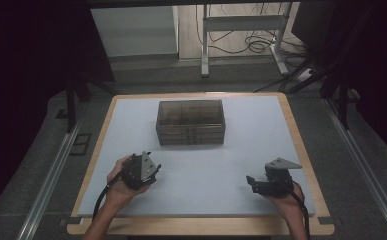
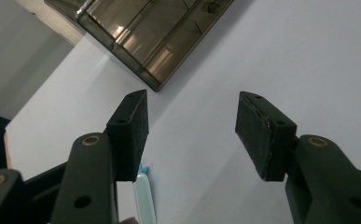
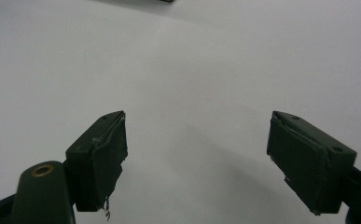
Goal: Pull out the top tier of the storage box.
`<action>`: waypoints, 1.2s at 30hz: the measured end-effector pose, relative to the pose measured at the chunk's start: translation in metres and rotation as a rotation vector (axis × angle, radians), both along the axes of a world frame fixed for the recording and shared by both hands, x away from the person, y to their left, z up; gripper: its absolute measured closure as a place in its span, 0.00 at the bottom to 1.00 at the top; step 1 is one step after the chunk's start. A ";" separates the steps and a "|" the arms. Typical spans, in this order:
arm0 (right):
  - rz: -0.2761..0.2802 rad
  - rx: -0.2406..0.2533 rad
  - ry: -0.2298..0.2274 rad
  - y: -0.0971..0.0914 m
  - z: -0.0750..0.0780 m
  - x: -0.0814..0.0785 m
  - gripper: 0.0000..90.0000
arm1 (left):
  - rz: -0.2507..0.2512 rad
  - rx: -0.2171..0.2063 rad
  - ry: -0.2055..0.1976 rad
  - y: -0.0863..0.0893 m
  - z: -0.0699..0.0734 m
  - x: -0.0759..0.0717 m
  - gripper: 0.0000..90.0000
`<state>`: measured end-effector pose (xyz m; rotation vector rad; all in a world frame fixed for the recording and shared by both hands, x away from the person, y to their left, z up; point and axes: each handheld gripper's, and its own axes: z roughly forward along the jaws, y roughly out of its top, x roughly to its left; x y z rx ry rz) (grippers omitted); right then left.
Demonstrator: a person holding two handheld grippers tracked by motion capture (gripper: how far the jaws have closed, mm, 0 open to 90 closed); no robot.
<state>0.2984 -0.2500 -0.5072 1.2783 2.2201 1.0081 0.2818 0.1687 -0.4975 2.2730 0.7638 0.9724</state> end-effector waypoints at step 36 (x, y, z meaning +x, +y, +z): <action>-0.009 0.007 0.010 -0.003 -0.002 0.000 0.22 | -0.027 0.143 -0.135 -0.031 -0.004 0.022 0.54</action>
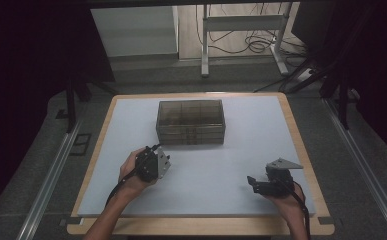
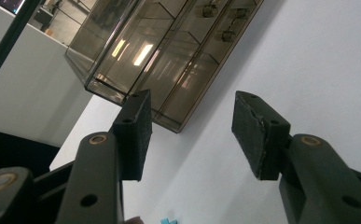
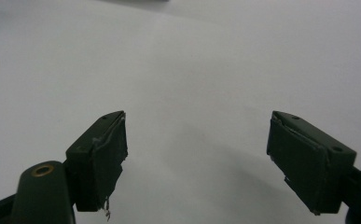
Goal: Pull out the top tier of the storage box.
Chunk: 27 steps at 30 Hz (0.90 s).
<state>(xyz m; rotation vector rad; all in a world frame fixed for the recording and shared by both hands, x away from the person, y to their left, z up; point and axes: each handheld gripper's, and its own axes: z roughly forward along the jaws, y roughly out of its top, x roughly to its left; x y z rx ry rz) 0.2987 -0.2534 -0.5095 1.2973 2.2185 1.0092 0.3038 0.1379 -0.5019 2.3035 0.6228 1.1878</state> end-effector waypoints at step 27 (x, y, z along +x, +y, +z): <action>-0.004 0.008 0.010 -0.002 -0.003 0.001 0.22 | -0.011 0.074 -0.080 -0.016 -0.004 0.019 0.57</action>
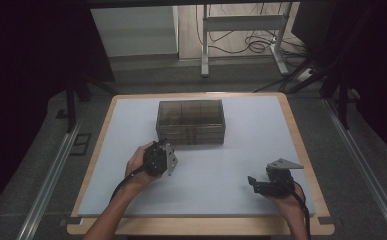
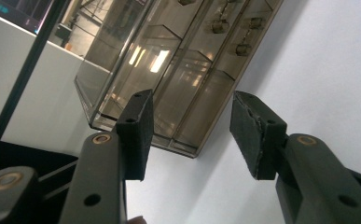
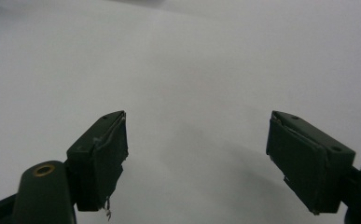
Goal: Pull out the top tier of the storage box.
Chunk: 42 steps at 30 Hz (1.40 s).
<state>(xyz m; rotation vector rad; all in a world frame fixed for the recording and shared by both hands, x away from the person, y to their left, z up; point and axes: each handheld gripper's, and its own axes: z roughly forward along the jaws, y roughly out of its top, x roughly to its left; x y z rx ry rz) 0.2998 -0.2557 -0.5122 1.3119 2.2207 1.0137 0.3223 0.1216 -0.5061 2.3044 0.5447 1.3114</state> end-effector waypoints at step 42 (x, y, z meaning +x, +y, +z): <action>-0.003 -0.016 0.007 0.000 -0.001 0.000 0.23 | -0.012 0.121 -0.097 -0.033 -0.002 0.013 0.59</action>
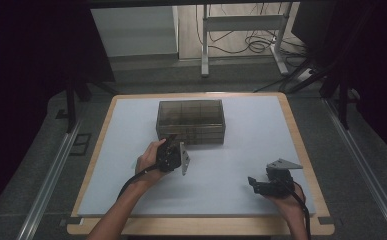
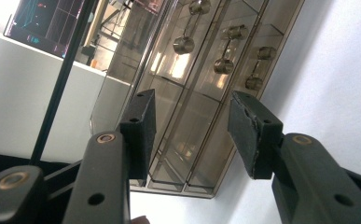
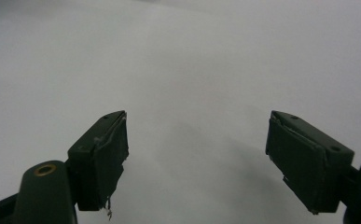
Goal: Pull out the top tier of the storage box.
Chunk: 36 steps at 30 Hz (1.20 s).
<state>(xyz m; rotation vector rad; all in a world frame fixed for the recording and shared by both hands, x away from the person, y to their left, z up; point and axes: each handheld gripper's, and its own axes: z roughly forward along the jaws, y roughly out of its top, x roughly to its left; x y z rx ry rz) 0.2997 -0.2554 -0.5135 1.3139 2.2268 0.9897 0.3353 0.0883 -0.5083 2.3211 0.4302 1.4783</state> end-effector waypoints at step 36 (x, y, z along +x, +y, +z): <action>0.002 -0.005 0.011 0.001 -0.002 0.001 0.23 | 0.015 0.046 -0.074 -0.011 0.000 0.006 0.60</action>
